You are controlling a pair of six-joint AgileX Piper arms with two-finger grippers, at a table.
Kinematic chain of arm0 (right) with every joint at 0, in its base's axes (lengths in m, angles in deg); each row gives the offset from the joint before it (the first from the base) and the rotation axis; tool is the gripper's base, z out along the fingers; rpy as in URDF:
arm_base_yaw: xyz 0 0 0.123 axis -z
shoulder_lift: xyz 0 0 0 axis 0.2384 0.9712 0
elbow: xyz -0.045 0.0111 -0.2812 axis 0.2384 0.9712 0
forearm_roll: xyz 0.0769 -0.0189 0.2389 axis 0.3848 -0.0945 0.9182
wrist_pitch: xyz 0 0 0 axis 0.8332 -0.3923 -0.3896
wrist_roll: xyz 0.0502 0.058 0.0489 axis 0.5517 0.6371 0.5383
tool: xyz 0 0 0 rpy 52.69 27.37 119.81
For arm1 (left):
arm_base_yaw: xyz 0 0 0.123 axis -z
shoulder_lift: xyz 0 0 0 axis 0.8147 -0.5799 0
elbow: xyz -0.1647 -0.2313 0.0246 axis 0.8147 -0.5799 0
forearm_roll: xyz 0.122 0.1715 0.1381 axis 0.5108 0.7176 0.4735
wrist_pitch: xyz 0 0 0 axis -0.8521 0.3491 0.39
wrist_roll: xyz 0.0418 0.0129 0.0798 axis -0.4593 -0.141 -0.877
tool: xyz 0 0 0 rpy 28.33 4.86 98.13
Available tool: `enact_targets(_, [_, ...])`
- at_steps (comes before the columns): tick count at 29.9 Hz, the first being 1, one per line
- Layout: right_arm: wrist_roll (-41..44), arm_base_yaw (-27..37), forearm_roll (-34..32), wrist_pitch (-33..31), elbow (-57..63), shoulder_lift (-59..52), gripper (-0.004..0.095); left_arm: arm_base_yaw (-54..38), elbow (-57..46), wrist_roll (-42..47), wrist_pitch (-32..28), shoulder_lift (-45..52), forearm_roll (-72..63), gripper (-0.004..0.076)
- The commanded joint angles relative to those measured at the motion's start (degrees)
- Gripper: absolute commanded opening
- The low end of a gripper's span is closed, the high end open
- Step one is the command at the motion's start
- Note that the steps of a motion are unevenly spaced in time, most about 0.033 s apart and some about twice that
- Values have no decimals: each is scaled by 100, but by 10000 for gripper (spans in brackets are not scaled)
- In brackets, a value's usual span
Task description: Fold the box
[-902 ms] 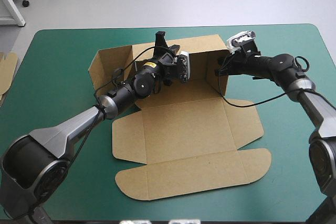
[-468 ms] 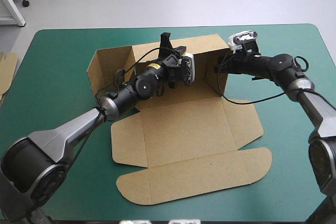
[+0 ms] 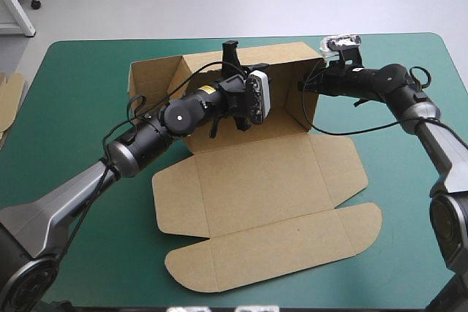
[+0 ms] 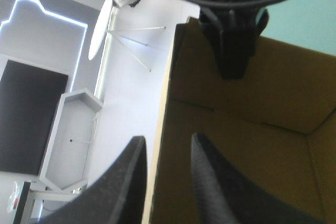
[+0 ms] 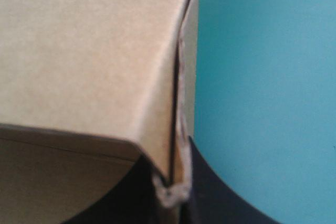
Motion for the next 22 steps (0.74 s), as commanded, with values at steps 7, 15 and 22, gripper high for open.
enact_targets(7, [1730,113,-1307,-344,-611,-293,-32,21,177,83,634,833,-38,220])
enact_targets(15, [2029,259,-1627,-1010,-823,-293,-32,-82,88,217,-33,1050,-26,220])
enact_targets(22, [2276,455,-2032,-1418,-1114,-293,-32,-1042,52,779,-75,1108,-69,219])
